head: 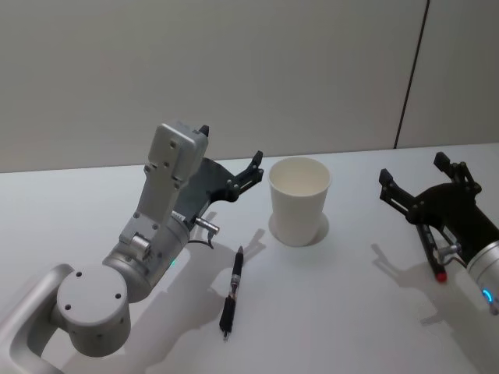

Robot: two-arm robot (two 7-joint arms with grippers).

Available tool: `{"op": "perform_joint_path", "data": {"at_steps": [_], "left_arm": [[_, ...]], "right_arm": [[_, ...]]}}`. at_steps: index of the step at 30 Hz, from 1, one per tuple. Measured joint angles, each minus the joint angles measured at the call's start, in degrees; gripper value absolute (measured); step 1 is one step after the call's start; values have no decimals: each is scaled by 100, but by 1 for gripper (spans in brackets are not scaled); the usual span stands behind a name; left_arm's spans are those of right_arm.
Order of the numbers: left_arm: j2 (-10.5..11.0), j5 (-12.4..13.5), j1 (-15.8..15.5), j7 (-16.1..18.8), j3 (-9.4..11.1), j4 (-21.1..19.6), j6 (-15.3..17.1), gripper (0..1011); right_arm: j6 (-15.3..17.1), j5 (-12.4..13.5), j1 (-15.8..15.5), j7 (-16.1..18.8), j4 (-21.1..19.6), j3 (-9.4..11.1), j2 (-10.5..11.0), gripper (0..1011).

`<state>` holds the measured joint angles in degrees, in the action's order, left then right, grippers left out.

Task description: Place the pen into the pen holder.

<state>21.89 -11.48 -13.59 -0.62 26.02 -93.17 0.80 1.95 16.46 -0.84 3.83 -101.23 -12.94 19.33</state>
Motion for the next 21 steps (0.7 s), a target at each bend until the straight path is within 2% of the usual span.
{"op": "perform_joint_path", "data": {"at_steps": [21], "left_arm": [[0,0,0,0,0,0,0,1001]], "right_arm": [[0,0,0,0,0,0,0,1002]]}}
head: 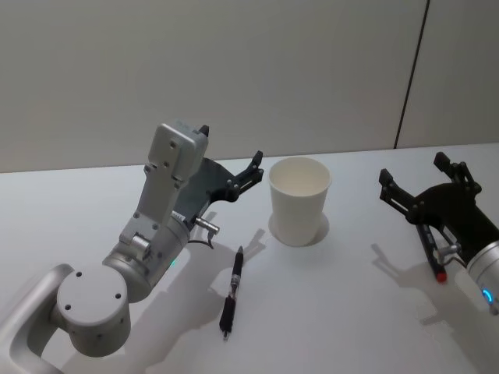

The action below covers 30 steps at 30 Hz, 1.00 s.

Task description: Place the pen into the pen holder.

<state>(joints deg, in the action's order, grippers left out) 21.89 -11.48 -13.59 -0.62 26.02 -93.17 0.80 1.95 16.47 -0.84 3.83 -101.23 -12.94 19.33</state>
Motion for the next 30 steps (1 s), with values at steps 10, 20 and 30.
{"op": "perform_joint_path", "data": {"at_steps": [10,20,30], "left_arm": [[0,0,0,0,0,0,0,1001],[0,0,0,0,0,0,0,1001],[0,0,0,0,0,0,0,1001]], "right_arm": [[0,0,0,0,0,0,0,1002],[0,0,0,0,0,0,0,1002],[0,0,0,0,0,0,0,1001]]}}
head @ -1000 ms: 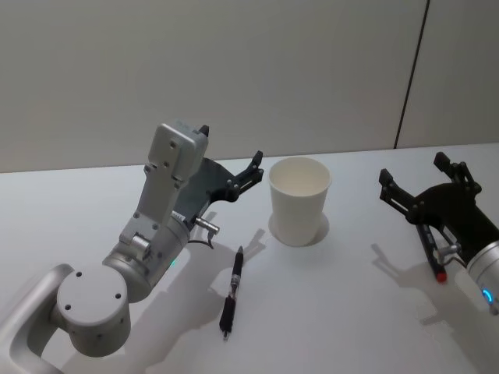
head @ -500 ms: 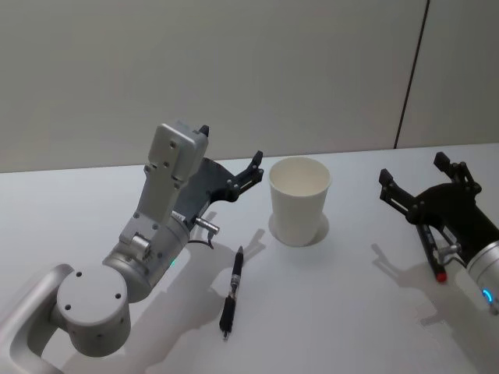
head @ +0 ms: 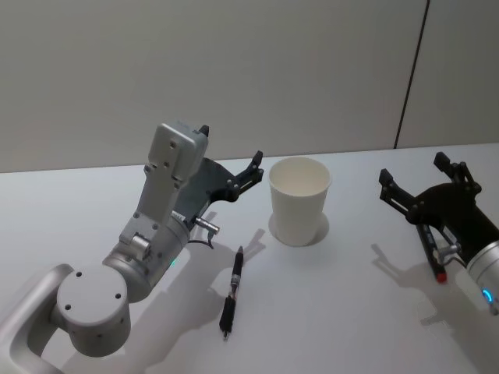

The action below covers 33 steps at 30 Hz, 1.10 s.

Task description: Place the pen into the pen holder.

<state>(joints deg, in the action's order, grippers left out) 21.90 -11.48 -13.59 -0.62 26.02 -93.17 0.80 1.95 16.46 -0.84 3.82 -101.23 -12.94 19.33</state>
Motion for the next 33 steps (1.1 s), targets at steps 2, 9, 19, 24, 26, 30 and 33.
{"op": "perform_joint_path", "data": {"at_steps": [2,9,19,24,26,30,33], "left_arm": [[0,0,0,0,0,0,0,1001],[0,0,0,0,0,0,0,1001],[0,0,0,0,0,0,0,1001],[0,0,0,0,0,0,0,1001],[0,0,0,0,0,0,0,1001],[0,0,0,0,0,0,0,1001],[0,0,0,0,0,0,0,1001]], "right_arm": [[0,0,0,0,0,0,0,1002],[0,0,0,0,0,0,0,1001],[80,0,64,47,14,12,-8,1001],[370,7,237,152,65,48,-25,1001],[562,22,366,210,104,81,-31,1001],[972,64,590,321,191,143,-29,1001],[1203,89,714,373,243,181,-23,1001]]}}
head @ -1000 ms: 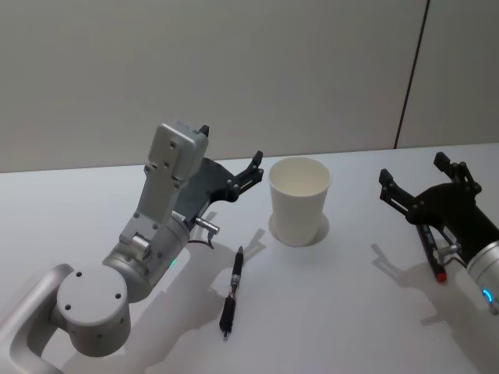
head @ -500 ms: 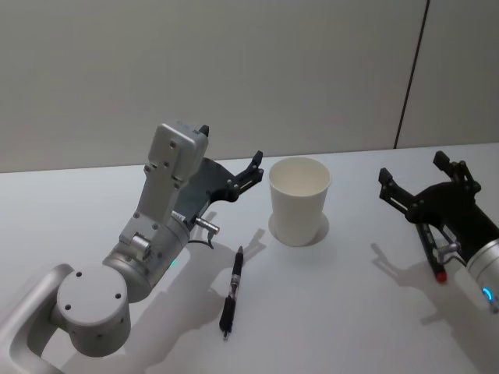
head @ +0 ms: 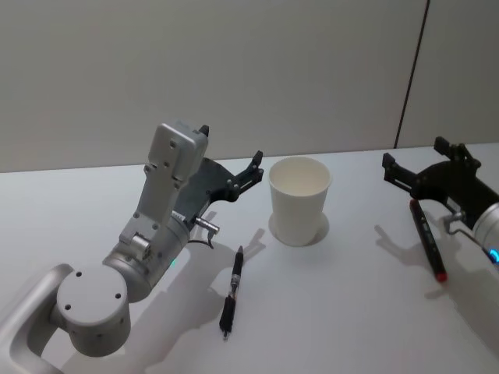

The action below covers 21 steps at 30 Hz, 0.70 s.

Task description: Place the pen into the pen holder.

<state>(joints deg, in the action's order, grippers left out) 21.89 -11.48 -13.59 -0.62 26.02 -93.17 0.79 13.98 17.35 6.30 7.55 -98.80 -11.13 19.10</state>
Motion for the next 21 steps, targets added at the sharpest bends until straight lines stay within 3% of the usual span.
{"op": "perform_joint_path", "data": {"at_steps": [12,17,21], "left_arm": [[0,0,0,0,0,0,0,1001],[0,0,0,0,0,0,0,1001],[0,0,0,0,0,0,0,1001]], "right_arm": [[1414,151,600,101,272,171,15,1001],[1832,171,744,97,333,192,0,1001],[2430,177,957,54,423,202,-44,1002]]}}
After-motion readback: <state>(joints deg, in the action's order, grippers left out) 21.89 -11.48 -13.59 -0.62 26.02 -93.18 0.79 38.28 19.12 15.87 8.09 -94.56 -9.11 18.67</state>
